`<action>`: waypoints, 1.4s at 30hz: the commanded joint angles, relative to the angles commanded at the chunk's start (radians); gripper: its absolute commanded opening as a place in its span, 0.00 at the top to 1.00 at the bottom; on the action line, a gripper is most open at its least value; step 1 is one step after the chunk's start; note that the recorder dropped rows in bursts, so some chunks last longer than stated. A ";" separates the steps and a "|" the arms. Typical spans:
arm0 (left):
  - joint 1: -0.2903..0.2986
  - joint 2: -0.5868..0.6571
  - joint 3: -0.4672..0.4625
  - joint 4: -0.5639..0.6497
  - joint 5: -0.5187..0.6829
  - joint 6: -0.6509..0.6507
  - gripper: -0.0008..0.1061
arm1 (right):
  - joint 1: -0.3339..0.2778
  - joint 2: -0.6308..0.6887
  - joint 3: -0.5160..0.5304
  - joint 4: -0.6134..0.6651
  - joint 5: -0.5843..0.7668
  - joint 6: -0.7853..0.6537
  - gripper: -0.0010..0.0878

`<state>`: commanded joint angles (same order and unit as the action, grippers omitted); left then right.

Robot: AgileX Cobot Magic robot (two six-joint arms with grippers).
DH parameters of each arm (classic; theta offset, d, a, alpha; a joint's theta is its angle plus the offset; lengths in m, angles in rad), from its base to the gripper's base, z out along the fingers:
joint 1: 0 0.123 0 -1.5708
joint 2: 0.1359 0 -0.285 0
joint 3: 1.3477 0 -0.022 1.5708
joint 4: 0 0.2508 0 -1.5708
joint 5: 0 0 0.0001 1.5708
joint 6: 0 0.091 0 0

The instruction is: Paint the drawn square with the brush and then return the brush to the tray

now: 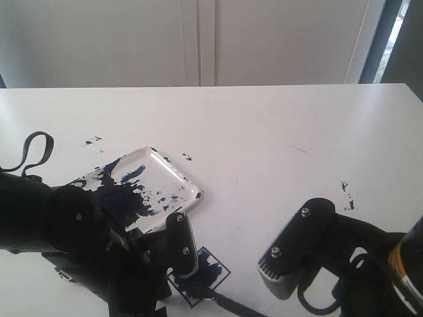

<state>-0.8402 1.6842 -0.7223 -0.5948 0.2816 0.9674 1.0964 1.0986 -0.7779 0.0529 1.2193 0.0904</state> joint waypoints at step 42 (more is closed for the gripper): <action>0.000 0.000 0.000 0.005 -0.002 0.000 0.43 | 0.000 0.035 0.000 -0.066 0.002 0.045 0.99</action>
<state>-0.8402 1.6842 -0.7223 -0.5896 0.2796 0.9674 1.0964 1.1336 -0.7779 -0.0128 1.2211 0.1359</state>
